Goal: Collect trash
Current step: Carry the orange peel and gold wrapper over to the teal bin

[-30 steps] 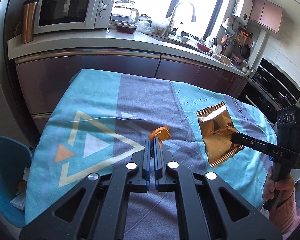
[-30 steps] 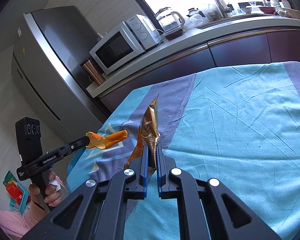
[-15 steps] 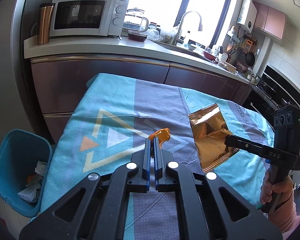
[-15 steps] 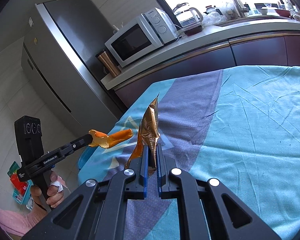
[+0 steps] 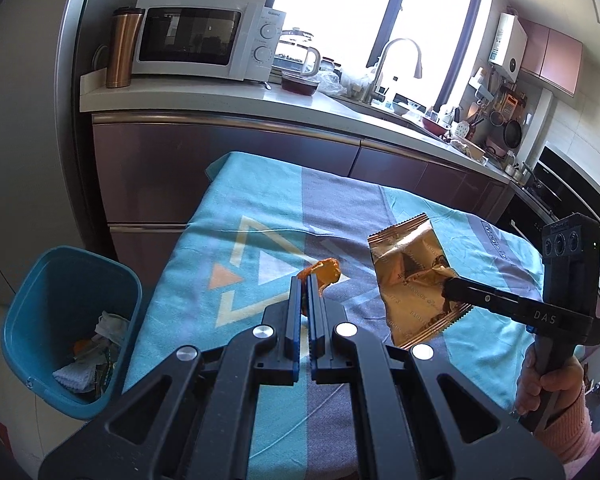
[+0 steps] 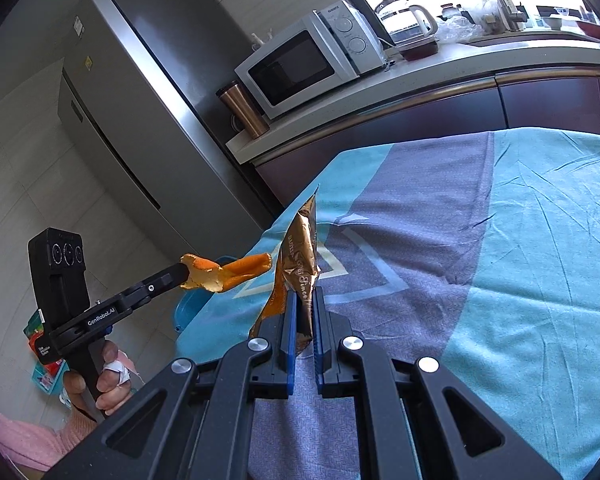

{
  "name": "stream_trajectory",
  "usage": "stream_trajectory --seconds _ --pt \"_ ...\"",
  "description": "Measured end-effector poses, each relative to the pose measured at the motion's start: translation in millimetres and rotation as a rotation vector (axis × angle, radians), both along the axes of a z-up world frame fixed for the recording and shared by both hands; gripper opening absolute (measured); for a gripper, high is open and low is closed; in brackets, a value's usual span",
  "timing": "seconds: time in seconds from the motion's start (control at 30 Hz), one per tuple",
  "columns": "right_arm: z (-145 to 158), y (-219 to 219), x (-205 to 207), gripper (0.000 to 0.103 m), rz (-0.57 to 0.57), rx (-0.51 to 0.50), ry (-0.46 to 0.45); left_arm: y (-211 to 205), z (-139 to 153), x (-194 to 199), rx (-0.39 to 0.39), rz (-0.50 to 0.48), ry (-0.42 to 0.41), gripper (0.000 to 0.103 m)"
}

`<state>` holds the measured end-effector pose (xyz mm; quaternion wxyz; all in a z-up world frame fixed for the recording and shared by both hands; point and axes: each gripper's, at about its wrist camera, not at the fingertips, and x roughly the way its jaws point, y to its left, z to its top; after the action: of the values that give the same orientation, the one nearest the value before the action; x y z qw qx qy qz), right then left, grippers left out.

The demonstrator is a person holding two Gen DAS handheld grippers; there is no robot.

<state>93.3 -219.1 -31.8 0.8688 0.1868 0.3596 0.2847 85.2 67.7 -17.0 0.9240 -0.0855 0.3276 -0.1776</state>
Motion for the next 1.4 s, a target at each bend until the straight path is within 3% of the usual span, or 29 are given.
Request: stream_trajectory --seconds 1.4 --pt "-3.3 106.8 26.3 0.006 0.214 0.006 0.022 94.4 5.3 -31.2 -0.021 0.198 -0.015 0.003"
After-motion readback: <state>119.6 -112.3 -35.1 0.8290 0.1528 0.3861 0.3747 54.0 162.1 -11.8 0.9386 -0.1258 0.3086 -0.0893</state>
